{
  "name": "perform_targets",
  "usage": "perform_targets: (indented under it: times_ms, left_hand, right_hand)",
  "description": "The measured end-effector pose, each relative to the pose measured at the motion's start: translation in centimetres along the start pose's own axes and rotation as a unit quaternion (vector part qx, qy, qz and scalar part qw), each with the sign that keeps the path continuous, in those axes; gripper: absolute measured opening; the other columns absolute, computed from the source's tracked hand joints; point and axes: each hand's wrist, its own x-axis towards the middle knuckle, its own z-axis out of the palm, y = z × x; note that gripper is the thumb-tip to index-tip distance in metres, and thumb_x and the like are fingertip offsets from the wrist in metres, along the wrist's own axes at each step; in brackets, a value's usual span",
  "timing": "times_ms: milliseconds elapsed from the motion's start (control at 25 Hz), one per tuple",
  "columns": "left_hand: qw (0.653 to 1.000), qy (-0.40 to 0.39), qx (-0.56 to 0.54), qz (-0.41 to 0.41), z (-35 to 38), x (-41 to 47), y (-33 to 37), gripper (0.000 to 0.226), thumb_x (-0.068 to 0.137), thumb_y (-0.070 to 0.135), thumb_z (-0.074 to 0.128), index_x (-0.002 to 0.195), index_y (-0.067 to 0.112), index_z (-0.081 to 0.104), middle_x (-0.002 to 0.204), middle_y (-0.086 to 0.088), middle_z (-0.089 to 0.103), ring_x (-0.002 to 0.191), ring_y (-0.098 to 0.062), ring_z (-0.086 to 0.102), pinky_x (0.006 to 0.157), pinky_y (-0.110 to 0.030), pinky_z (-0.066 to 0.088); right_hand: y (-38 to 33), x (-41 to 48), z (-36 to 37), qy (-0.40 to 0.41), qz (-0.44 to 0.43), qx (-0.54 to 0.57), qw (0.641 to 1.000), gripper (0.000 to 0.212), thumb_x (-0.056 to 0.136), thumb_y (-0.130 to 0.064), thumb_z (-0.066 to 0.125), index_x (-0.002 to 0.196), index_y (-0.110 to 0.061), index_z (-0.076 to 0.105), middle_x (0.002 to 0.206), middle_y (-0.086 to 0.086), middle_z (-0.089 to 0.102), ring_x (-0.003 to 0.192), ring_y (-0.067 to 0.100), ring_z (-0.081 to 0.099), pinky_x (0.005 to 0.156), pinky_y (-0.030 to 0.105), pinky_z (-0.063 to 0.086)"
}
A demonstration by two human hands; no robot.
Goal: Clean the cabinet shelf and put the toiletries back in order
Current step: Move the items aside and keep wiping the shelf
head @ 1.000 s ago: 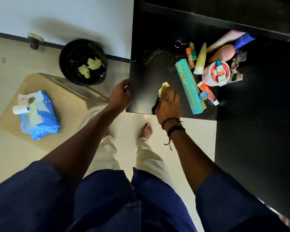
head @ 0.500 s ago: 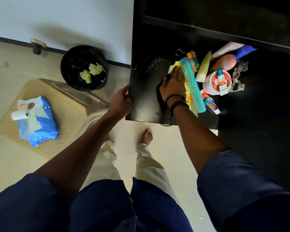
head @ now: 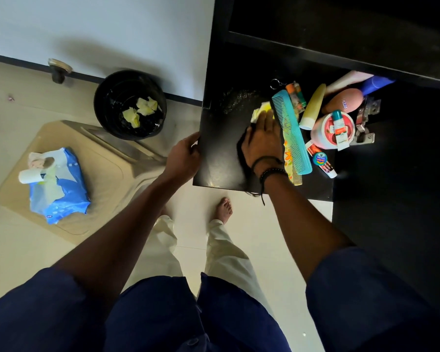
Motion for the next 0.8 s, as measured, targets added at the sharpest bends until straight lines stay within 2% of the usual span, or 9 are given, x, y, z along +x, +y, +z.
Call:
perform_targets:
  times_ms: [80,160,240,360,400,480,560,680,800]
  left_hand:
    - [1.0,-0.001,0.006,0.0,-0.2,0.0,0.0,0.053,0.09,-0.003,0.032,0.136,0.017,0.05,0.12,-0.016,0.063,0.099,-0.032,0.062,0.088,-0.037,0.049]
    - [1.0,-0.015,0.012,-0.001,-0.7,0.0,-0.1,0.056,0.087,-0.006,0.031,0.136,0.017,0.05,0.1,-0.014,0.061,0.08,-0.033,0.061,0.075,-0.038,0.052]
    - [0.999,-0.028,0.021,-0.007,-1.1,0.1,-0.3,0.057,0.085,-0.009,0.031,0.134,0.013,0.051,0.098,-0.009,0.056,0.087,-0.026,0.059,0.082,-0.036,0.051]
    - [0.999,-0.024,0.019,-0.028,-1.3,0.5,-0.5,0.054,0.086,-0.007,0.031,0.135,0.007,0.049,0.128,-0.012,0.057,0.116,-0.025,0.056,0.102,-0.04,0.045]
    - [0.999,-0.024,0.017,-0.027,-1.3,0.5,-0.4,0.053,0.085,-0.004,0.032,0.134,0.006,0.05,0.125,-0.014,0.058,0.114,-0.025,0.057,0.1,-0.041,0.047]
    - [0.999,-0.036,0.01,-0.011,-1.5,0.5,0.0,0.056,0.078,0.005,0.032,0.128,0.01,0.056,0.1,-0.012,0.058,0.096,-0.025,0.06,0.089,-0.043,0.053]
    - [0.999,-0.048,0.01,-0.001,-1.8,0.6,0.1,0.057,0.077,0.007,0.032,0.126,0.016,0.059,0.093,-0.008,0.056,0.088,-0.026,0.058,0.087,-0.043,0.052]
    - [0.999,-0.039,-0.001,-0.006,-1.7,0.9,0.1,0.054,0.084,-0.007,0.033,0.128,0.014,0.058,0.115,-0.015,0.065,0.1,-0.029,0.063,0.094,-0.039,0.048]
    - [0.999,-0.043,-0.003,-0.005,-1.5,0.5,-0.3,0.055,0.085,-0.012,0.031,0.128,0.01,0.058,0.122,-0.014,0.063,0.103,-0.026,0.062,0.095,-0.038,0.048]
  right_hand:
    - [-0.9,3.3,-0.9,-0.018,-0.026,0.026,0.999,0.06,0.097,-0.023,0.036,0.148,0.001,0.018,0.156,0.018,0.02,0.143,0.032,0.021,0.118,0.033,0.014]
    - [-2.8,6.5,-1.1,-0.038,-0.068,0.063,0.995,0.059,0.093,-0.021,0.043,0.147,-0.004,0.026,0.152,0.016,0.031,0.141,0.029,0.028,0.118,0.032,0.02]
    - [-5.0,8.1,-0.7,-0.082,-0.083,0.089,0.989,0.056,0.092,-0.019,0.044,0.145,-0.009,0.031,0.148,0.014,0.038,0.137,0.028,0.036,0.114,0.031,0.027]
    - [-6.3,5.1,1.1,-0.106,-0.074,0.125,0.984,0.049,0.097,-0.023,0.035,0.145,-0.016,0.032,0.143,0.013,0.043,0.127,0.028,0.045,0.101,0.031,0.036]
    - [-5.7,2.8,1.6,-0.082,-0.105,0.11,0.985,0.05,0.097,-0.024,0.034,0.147,-0.017,0.029,0.146,0.012,0.04,0.129,0.027,0.044,0.103,0.031,0.036]
    - [-3.2,-1.5,2.4,-0.061,-0.177,0.054,0.981,0.057,0.094,-0.021,0.038,0.148,-0.01,0.025,0.154,0.01,0.03,0.138,0.027,0.035,0.113,0.033,0.03]
    - [0.0,-2.4,2.4,-0.061,-0.181,0.006,0.982,0.058,0.093,-0.02,0.04,0.148,-0.005,0.025,0.154,0.012,0.028,0.14,0.028,0.033,0.115,0.036,0.025]
    - [1.1,2.9,1.1,-0.063,-0.11,-0.057,0.99,0.062,0.096,-0.017,0.033,0.15,-0.002,0.006,0.159,0.015,0.009,0.147,0.028,0.014,0.12,0.034,0.013]
    - [-2.1,8.1,0.2,-0.071,-0.113,-0.004,0.991,0.063,0.095,-0.015,0.036,0.149,-0.001,0.009,0.158,0.016,0.011,0.147,0.028,0.013,0.121,0.031,0.01]
